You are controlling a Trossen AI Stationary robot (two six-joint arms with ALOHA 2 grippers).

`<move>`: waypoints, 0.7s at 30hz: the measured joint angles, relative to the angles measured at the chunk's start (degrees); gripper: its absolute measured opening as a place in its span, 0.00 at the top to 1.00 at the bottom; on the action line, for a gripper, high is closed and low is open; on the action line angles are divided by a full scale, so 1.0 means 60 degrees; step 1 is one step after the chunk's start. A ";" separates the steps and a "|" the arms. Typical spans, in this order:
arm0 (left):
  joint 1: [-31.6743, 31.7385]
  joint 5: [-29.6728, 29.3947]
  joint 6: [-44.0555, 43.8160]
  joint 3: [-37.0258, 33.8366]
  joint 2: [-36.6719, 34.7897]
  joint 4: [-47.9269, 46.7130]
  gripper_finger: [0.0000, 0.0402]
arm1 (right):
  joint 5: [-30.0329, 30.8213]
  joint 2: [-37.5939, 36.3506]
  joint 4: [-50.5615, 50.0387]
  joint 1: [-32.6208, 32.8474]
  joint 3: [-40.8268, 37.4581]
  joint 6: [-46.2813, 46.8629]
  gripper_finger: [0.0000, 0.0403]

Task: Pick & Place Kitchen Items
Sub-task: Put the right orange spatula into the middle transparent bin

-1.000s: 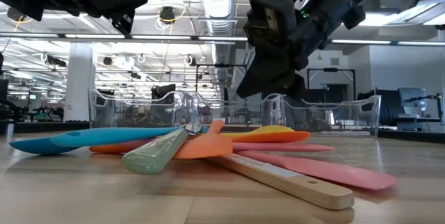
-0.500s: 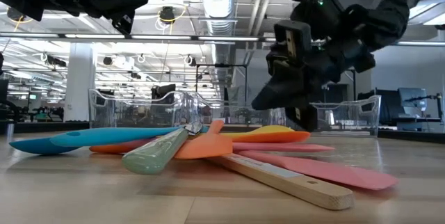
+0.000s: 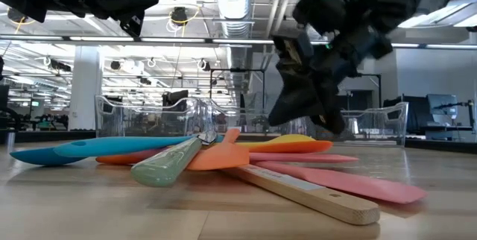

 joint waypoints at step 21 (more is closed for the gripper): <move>-0.0001 0.0129 -0.0693 0.0000 0.0000 -0.0011 0.98 | 0.3026 0.0240 -0.3144 0.1883 0.2502 0.2244 1.00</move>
